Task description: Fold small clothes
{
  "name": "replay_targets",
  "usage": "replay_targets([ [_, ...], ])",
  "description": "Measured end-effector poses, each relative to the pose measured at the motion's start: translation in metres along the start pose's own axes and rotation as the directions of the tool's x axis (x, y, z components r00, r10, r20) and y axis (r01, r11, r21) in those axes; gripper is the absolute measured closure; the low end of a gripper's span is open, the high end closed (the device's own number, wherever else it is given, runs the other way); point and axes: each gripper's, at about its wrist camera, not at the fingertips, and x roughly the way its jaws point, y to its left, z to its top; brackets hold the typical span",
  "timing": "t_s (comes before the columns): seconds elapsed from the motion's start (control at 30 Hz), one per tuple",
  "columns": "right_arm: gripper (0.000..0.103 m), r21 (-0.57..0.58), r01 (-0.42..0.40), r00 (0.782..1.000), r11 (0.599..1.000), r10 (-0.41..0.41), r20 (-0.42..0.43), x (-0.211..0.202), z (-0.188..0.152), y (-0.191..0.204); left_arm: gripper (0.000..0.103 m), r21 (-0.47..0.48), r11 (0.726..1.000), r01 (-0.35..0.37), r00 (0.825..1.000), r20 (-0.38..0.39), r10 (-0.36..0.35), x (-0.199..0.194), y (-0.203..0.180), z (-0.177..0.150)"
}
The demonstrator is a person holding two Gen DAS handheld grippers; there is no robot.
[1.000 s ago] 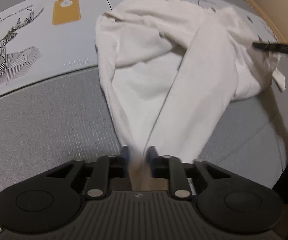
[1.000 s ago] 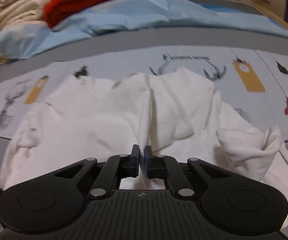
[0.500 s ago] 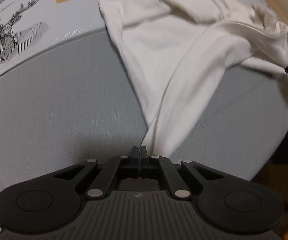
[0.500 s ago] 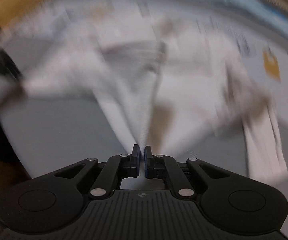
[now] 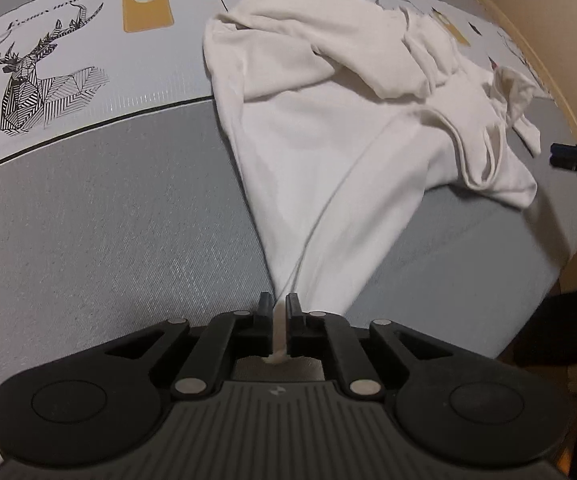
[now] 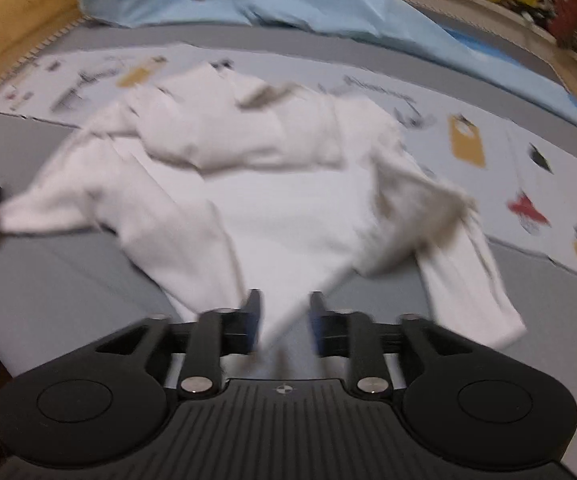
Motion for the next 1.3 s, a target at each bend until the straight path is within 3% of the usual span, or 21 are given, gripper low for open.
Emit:
replay_targets([
  [0.07, 0.056, -0.028, -0.038, 0.999, 0.999, 0.037, -0.010, 0.013, 0.013, 0.011, 0.091, 0.015, 1.000, 0.001, 1.000, -0.008, -0.001, 0.003, -0.004, 0.000],
  [0.2, 0.047, -0.107, -0.060, 0.996, 0.993, 0.051, -0.080, 0.048, 0.031, 0.032, 0.060, 0.075, 0.997, 0.011, 0.999, -0.036, -0.008, 0.015, -0.020, 0.000],
  [0.27, 0.046, -0.128, -0.063, 0.991, 0.990, 0.047, -0.121, 0.066, 0.034, 0.040, 0.054, 0.114, 0.993, 0.007, 0.998, -0.057, -0.001, 0.020, -0.027, 0.001],
  [0.37, 0.047, -0.149, -0.069, 0.985, 0.986, 0.044, -0.169, 0.081, 0.036, 0.047, 0.059, 0.162, 0.987, -0.012, 0.996, -0.088, 0.026, 0.027, -0.030, -0.001],
  [0.4, 0.049, -0.156, -0.074, 0.983, 0.985, 0.046, -0.177, 0.082, 0.035, 0.048, 0.073, 0.168, 0.986, -0.019, 0.995, -0.093, 0.035, 0.029, -0.030, -0.001],
  [0.43, 0.056, -0.163, -0.080, 0.982, 0.983, 0.050, -0.180, 0.082, 0.035, 0.048, 0.093, 0.169, 0.986, -0.015, 0.994, -0.102, 0.032, 0.029, -0.028, -0.001],
  [0.47, 0.066, -0.168, -0.089, 0.982, 0.982, 0.058, -0.178, 0.080, 0.034, 0.049, 0.099, 0.171, 0.985, -0.008, 0.994, -0.109, 0.027, 0.030, -0.028, -0.001],
  [0.5, 0.087, -0.170, -0.098, 0.983, 0.981, 0.068, -0.172, 0.077, 0.034, 0.049, 0.100, 0.183, 0.983, -0.009, 0.994, -0.105, 0.028, 0.028, -0.028, -0.002],
  [0.53, 0.099, -0.166, -0.103, 0.984, 0.981, 0.076, -0.161, 0.073, 0.034, 0.048, 0.101, 0.197, 0.980, -0.010, 0.995, -0.099, 0.030, 0.026, -0.030, -0.003],
  [0.67, 0.099, -0.110, -0.133, 0.989, 0.985, 0.126, -0.072, 0.045, 0.032, 0.032, 0.102, 0.262, 0.965, 0.030, 0.996, -0.094, -0.006, 0.016, -0.041, -0.013],
  [0.77, 0.100, -0.074, -0.162, 0.986, 0.984, 0.158, -0.058, 0.025, 0.020, 0.017, 0.102, 0.348, 0.933, 0.095, 0.992, -0.114, -0.058, 0.008, -0.054, -0.029],
  [0.87, 0.100, -0.044, -0.240, 0.967, 0.970, 0.235, -0.104, 0.009, -0.004, -0.001, 0.102, 0.430, 0.891, 0.146, 0.982, -0.171, -0.079, 0.006, -0.066, -0.050],
  [0.97, 0.100, -0.063, -0.275, 0.935, 0.959, 0.252, -0.252, 0.006, -0.041, -0.006, 0.102, 0.481, 0.856, 0.190, 0.967, -0.244, -0.077, 0.008, -0.074, -0.067],
  [1.07, 0.100, -0.126, -0.189, 0.914, 0.974, 0.128, -0.384, 0.011, -0.077, -0.014, 0.102, 0.516, 0.823, 0.237, 0.948, -0.309, -0.080, 0.014, -0.083, -0.078],
  [1.17, 0.100, -0.148, -0.113, 0.906, 0.982, 0.040, -0.420, 0.012, -0.093, -0.023, 0.101, 0.544, 0.800, 0.253, 0.939, -0.338, -0.067, 0.021, -0.095, -0.079],
  [1.3, 0.101, -0.155, -0.002, 0.922, 0.988, -0.058, -0.382, 0.006, -0.090, -0.033, 0.098, 0.516, 0.819, 0.251, 0.950, -0.293, -0.106, 0.020, -0.101, -0.058],
])
